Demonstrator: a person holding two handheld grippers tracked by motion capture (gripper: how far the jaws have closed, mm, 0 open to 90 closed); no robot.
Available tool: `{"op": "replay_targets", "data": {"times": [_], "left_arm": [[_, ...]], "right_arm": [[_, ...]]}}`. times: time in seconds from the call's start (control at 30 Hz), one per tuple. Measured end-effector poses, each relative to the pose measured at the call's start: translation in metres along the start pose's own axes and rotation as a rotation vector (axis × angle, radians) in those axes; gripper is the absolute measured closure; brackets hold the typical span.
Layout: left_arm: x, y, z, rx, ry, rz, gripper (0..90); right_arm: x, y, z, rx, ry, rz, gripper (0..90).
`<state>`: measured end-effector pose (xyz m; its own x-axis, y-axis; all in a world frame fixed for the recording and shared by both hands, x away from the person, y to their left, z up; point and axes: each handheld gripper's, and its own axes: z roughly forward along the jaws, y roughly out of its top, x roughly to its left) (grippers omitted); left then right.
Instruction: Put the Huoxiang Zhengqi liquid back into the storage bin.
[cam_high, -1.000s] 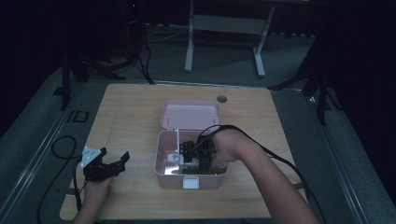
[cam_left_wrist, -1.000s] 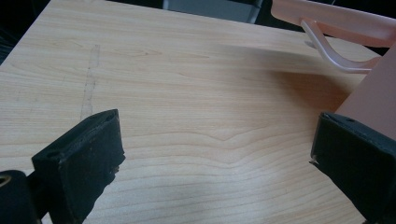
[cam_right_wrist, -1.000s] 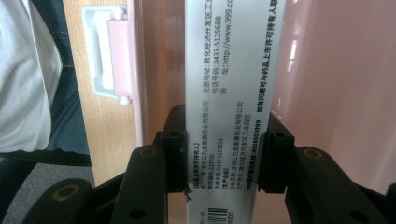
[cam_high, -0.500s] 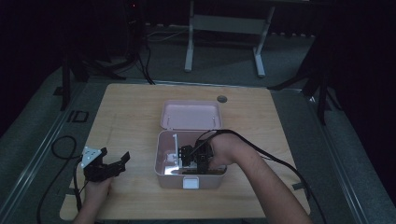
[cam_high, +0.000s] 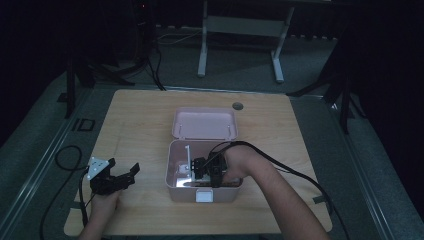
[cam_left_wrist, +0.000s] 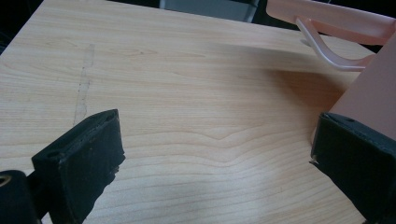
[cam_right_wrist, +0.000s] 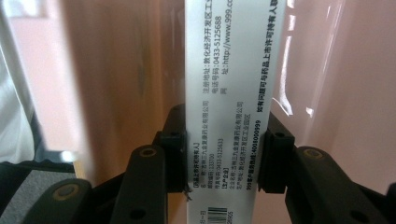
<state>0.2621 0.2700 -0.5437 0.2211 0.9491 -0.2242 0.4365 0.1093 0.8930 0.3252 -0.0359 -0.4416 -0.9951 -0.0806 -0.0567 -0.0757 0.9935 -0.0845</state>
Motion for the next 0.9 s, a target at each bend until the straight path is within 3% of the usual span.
{"op": "replay_targets", "data": {"times": [0.3,0.9], "left_arm": [[0.000,0.000,0.000,-0.001,-0.001,0.001,2.7],[0.000,0.000,-0.001,-0.003,0.000,-0.001,2.7]], "right_arm": [[-0.006,-0.003,0.010,-0.025,0.013,0.026,61.6],[-0.011,0.000,0.017,-0.022,0.018,-0.023,59.6]]}}
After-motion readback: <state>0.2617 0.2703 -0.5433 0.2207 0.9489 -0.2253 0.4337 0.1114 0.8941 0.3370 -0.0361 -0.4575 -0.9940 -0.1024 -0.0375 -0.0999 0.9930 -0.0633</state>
